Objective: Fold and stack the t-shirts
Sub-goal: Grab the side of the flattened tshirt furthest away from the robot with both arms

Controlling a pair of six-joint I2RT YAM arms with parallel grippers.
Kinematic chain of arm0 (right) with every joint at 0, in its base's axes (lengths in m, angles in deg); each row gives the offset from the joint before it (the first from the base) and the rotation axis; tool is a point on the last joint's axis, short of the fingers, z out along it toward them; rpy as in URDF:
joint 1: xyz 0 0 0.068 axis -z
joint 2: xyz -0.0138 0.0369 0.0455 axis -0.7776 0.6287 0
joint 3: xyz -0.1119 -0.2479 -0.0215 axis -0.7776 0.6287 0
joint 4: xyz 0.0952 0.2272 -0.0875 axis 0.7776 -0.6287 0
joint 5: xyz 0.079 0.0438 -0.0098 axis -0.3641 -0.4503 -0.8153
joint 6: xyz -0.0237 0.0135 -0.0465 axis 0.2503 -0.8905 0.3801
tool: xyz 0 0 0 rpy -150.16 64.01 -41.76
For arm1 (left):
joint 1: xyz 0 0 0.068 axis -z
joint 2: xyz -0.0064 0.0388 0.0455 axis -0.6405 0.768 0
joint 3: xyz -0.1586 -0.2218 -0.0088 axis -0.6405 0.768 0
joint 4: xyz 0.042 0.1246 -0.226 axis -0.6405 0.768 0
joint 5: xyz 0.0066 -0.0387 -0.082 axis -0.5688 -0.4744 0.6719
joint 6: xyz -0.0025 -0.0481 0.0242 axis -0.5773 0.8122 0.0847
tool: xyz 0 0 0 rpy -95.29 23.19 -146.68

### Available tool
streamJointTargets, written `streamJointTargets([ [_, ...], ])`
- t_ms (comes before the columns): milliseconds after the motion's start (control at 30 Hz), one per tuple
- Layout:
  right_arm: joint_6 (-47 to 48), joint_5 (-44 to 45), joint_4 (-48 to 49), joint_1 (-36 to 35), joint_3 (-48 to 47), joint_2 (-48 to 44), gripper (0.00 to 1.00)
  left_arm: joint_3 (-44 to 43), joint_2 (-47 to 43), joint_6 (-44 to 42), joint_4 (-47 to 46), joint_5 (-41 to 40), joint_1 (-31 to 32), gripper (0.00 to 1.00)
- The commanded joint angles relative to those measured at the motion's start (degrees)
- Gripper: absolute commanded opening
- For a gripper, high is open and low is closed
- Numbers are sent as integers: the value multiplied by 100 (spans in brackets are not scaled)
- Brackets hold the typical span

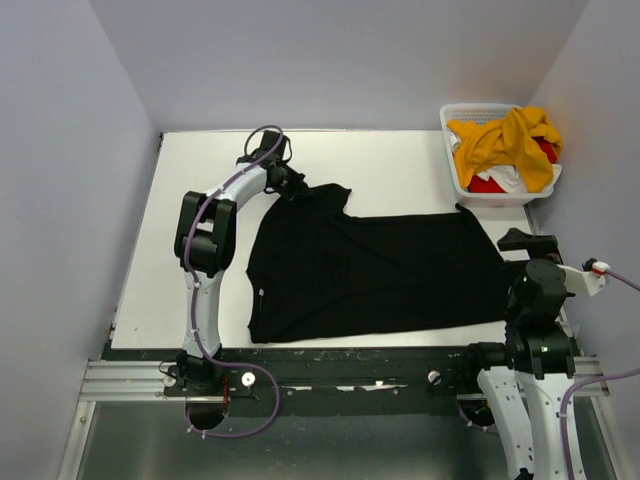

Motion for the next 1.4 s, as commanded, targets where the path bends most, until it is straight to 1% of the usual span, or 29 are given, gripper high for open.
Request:
streamJointTargets([
  [0, 113, 364, -317, 31, -249, -152, 100, -142, 143, -63, 297, -122, -32, 0],
  [67, 492, 92, -102, 31, -209, -31, 100, -45, 119, -262, 132, 0, -32, 0],
  [133, 993, -467, 199, 29, -193, 291, 99, 120, 55, -492, -163, 208, -32, 0],
  [200, 1427, -1119, 511, 36, -262, 839, 98, 322, -56, -665, -442, 294, -11, 0],
  [267, 1748, -1794, 666, 36, -450, 1649, 96, 489, -188, -855, -596, 354, 1, 0],
  [333, 1980, -2169, 630, 35, -770, 2509, 94, 625, -370, -998, -667, 304, 3, 0],
  [400, 2141, -2371, 599, 21, -1106, 3352, 92, 708, -535, -1169, -710, 269, 11, 0],
  [500, 2227, -2537, 774, -7, -1521, 4370, 89, 845, -725, -1344, -694, 288, 20, 0],
  [567, 2242, -2247, 844, -217, -1826, 5061, 85, 967, -829, -1447, -669, 272, 20, 0],
  [667, 2154, -1145, 729, -549, -2360, 5942, 83, 1192, -975, -1560, -777, 345, 20, 0],
  [700, 2121, -954, 754, -557, -2499, 6290, 82, 1309, -1045, -1569, -872, 403, 27, 0],
  [733, 2129, -821, 833, -561, -2664, 6556, 80, 1399, -1099, -1576, -963, 466, 27, 0],
  [833, 2181, -536, 1217, -571, -2961, 7331, 71, 1595, -1257, -1710, -1022, 535, 29, 0],
  [900, 2350, -363, 1458, -582, -3138, 7713, 66, 1755, -1357, -1798, -1124, 623, 29, 0],
  [967, 2859, -215, 1714, -598, -3271, 8004, 64, 1907, -1410, -1851, -1242, 854, 28, 0],
  [1033, 3728, -111, 2465, -605, -3083, 8141, 63, 2003, -1424, -1848, -1333, 1024, 24, 0],
  [1067, 4086, -121, 2676, -605, -3038, 8202, 62, 2043, -1424, -1853, -1367, 1110, 35, 0],
  [1167, 5426, -724, 3563, -614, -2702, 8264, 61, 2160, -1465, -1851, -1482, 1264, 45, 0],
  [1200, 5723, -825, 3864, -610, -2593, 8279, 61, 2201, -1499, -1860, -1506, 1264, 47, 0],
  [1267, 6012, -705, 4151, -612, -2485, 8337, 60, 2227, -1559, -1911, -1474, 1112, 47, 0],
  [1367, 6263, -672, 4154, -614, -2536, 8508, 57, 2153, -1561, -1999, -1317, 972, 47, 0],
])
